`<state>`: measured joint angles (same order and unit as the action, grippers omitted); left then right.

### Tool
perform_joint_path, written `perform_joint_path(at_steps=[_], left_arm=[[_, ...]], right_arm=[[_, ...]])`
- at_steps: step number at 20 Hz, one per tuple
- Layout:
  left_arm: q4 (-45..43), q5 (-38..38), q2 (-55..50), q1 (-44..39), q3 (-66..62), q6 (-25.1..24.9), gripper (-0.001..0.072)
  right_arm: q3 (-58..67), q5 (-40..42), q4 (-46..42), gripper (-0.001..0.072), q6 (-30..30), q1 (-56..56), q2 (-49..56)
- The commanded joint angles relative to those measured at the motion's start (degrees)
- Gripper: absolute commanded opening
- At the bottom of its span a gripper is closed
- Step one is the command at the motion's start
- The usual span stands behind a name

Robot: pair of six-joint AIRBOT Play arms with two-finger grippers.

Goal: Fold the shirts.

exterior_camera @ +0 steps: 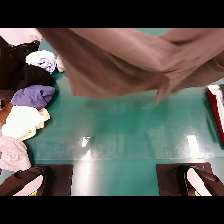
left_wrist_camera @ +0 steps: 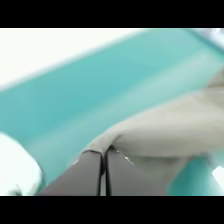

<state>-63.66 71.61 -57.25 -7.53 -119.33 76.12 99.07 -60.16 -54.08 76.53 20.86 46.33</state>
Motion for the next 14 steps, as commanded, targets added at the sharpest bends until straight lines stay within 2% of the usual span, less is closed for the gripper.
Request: perform_joint_path(at_steps=[1,4,7,10,14], left_arm=[[-2.73,-3.61,5.81,0.07,-3.50,0.00,0.0024],[-4.81,-5.05,7.63,0.07,-3.23,0.00,0.0024],[-9.09,-3.37,7.23,0.07,0.79,1.66,0.0024],[-13.18,0.83,5.16,0.07,11.98,3.76,0.0023],[-12.39,6.88,-3.34,0.07,25.90,4.48,0.0024]], right_arm=[[12.13,-0.98,-8.85,0.0014,4.28,0.02,-0.66],[19.52,-7.67,-19.67,0.0013,9.79,0.00,2.21],[23.61,-15.96,-22.49,0.0013,12.09,0.00,7.56],[17.77,-23.56,-22.05,0.0013,14.21,-1.05,13.25],[5.42,-33.53,-22.16,0.0013,14.49,-5.29,23.47]])
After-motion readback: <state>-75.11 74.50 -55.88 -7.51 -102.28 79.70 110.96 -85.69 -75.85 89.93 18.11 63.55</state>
